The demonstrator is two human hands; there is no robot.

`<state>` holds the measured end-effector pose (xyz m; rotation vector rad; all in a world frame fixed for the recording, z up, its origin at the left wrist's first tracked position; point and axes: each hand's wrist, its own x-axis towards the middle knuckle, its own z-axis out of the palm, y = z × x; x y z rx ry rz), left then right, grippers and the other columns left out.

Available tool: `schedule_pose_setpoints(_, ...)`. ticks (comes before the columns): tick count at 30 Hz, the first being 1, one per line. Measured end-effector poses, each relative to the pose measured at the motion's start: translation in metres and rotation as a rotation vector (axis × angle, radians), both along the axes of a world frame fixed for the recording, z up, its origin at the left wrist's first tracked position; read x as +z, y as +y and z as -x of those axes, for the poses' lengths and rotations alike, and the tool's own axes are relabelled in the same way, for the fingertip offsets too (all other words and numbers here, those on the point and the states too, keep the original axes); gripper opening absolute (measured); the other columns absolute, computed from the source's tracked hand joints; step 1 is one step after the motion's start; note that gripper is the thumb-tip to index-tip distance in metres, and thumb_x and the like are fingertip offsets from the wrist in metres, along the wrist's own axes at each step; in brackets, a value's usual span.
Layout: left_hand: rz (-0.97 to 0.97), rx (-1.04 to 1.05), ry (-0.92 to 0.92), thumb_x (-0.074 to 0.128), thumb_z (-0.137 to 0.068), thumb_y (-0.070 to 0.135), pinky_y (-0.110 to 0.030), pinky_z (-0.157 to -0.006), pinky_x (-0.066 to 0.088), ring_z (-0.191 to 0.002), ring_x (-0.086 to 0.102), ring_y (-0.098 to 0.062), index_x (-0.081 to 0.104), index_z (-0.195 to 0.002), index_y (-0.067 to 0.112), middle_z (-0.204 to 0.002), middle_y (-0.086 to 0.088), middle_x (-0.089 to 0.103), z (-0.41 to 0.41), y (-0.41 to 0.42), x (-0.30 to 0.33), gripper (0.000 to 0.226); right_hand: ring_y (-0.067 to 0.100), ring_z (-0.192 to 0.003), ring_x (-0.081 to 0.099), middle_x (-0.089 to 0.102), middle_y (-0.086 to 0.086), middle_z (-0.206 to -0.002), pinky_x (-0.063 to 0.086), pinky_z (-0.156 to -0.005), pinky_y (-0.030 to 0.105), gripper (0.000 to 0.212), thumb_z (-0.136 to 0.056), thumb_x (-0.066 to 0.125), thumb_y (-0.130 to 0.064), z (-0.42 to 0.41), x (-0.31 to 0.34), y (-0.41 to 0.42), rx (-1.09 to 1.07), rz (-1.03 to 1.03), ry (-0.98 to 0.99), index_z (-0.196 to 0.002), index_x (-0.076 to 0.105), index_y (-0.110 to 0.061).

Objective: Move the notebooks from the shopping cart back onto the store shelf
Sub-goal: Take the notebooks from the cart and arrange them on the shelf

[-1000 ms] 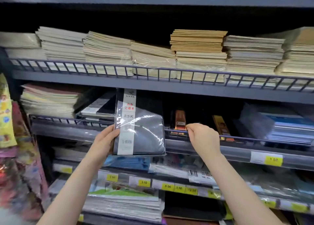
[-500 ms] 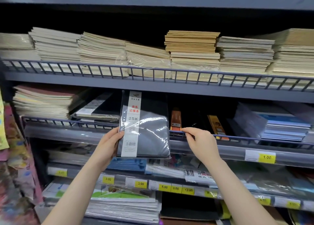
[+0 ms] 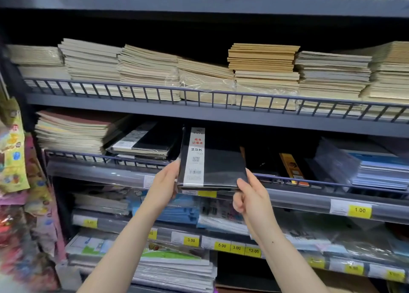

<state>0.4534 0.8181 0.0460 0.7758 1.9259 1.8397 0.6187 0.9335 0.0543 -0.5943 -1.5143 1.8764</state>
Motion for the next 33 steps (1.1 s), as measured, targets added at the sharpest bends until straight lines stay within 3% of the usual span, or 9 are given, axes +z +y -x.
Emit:
schedule_pose_setpoints(2, -0.079, 0.155, 0.192, 0.037, -0.098, 0.033, -0.035, -0.066, 0.047, -0.056, 0.047, -0.005, 0.061, -0.112, 0.028, -0.077, 0.003, 0.061, 0.008, -0.015, -0.001, 0.028, 0.008, -0.038, 0.032, 0.037, 0.000, -0.044, 0.031, -0.045, 0.022, 0.052, -0.097, 0.039, -0.012, 0.018, 0.008, -0.003, -0.035, 0.012, 0.021, -0.145, 0.022, -0.022)
schedule_pose_setpoints(3, -0.106, 0.245, 0.324, 0.039, -0.098, 0.026, -0.025, -0.075, 0.048, -0.063, 0.053, -0.001, 0.060, -0.117, 0.022, -0.078, 0.006, 0.064, 0.015, -0.023, -0.002, 0.028, 0.007, -0.038, 0.033, 0.038, 0.002, -0.047, 0.034, -0.048, 0.022, 0.051, -0.097, 0.039, -0.013, 0.029, 0.013, -0.004, -0.052, 0.002, 0.022, -0.145, 0.022, -0.022)
schedule_pose_setpoints(5, -0.091, 0.380, 0.594, 0.045, -0.095, 0.016, -0.007, -0.066, 0.040, -0.068, 0.054, 0.002, 0.061, -0.115, 0.016, -0.086, 0.006, 0.065, 0.028, -0.036, 0.003, 0.025, 0.006, -0.036, 0.035, 0.049, 0.009, -0.055, 0.037, -0.049, 0.021, 0.051, -0.098, 0.038, -0.013, 0.050, 0.023, -0.002, -0.099, -0.030, -0.001, -0.145, 0.022, -0.021)
schedule_pose_setpoints(8, 0.075, 0.441, 0.876, 0.051, -0.092, 0.016, -0.016, -0.061, 0.039, -0.061, 0.051, 0.000, 0.059, -0.119, 0.020, -0.117, 0.007, 0.058, 0.042, -0.038, 0.016, 0.028, 0.007, -0.037, 0.036, 0.055, 0.019, -0.077, 0.031, -0.041, 0.021, 0.051, -0.097, 0.038, -0.014, 0.073, 0.031, 0.011, -0.141, -0.092, -0.069, -0.145, 0.022, -0.018)
schedule_pose_setpoints(11, 0.306, 0.381, 0.885, 0.049, -0.092, 0.025, -0.025, -0.064, 0.041, -0.054, 0.050, 0.001, 0.050, -0.130, 0.027, -0.141, 0.016, 0.042, 0.047, -0.031, 0.016, 0.038, 0.010, -0.054, 0.045, 0.052, 0.000, -0.071, 0.037, -0.055, 0.025, 0.054, -0.095, 0.045, -0.028, 0.078, 0.027, 0.023, -0.153, -0.298, -0.249, -0.144, 0.025, -0.018)
schedule_pose_setpoints(17, 0.317, 0.321, 0.859, 0.049, -0.092, 0.025, -0.029, -0.066, 0.051, -0.078, 0.064, -0.014, 0.045, -0.135, 0.027, -0.144, 0.016, 0.040, 0.043, -0.025, 0.002, 0.043, 0.031, -0.113, 0.051, 0.062, 0.021, -0.113, 0.039, -0.094, 0.035, 0.054, -0.095, 0.044, -0.032, 0.070, 0.027, 0.023, -0.188, -0.638, -0.444, -0.142, 0.030, -0.007)
schedule_pose_setpoints(25, 0.282, 0.310, 0.863, 0.051, -0.090, 0.021, -0.027, -0.071, 0.052, -0.097, 0.062, -0.013, 0.042, -0.136, 0.029, -0.146, 0.018, 0.036, 0.045, -0.023, -0.007, 0.047, 0.027, -0.113, 0.050, 0.062, 0.020, -0.114, 0.037, -0.098, 0.035, 0.054, -0.096, 0.042, -0.033, 0.070, 0.026, 0.022, -0.152, -0.663, -0.453, -0.143, 0.029, -0.009)
schedule_pose_setpoints(29, 0.284, 0.312, 0.870, 0.052, -0.089, 0.020, -0.020, -0.058, 0.046, -0.074, 0.059, 0.000, 0.044, -0.134, 0.028, -0.145, 0.018, 0.038, 0.045, -0.022, -0.007, 0.046, 0.028, -0.110, 0.053, 0.062, 0.018, -0.113, 0.038, -0.095, 0.034, 0.055, -0.096, 0.041, -0.033, 0.071, 0.029, 0.027, -0.094, -0.676, -0.495, -0.144, 0.027, -0.009)
schedule_pose_setpoints(33, 0.385, 0.271, 0.762, 0.052, -0.088, 0.019, -0.024, -0.060, 0.044, -0.079, 0.061, -0.004, 0.044, -0.134, 0.025, -0.145, 0.015, 0.038, 0.039, -0.023, 0.008, 0.046, 0.019, -0.075, 0.054, 0.056, 0.002, -0.074, 0.041, -0.073, 0.032, 0.054, -0.096, 0.041, -0.033, 0.071, 0.035, 0.026, -0.027, -0.640, -0.585, -0.144, 0.025, -0.014)
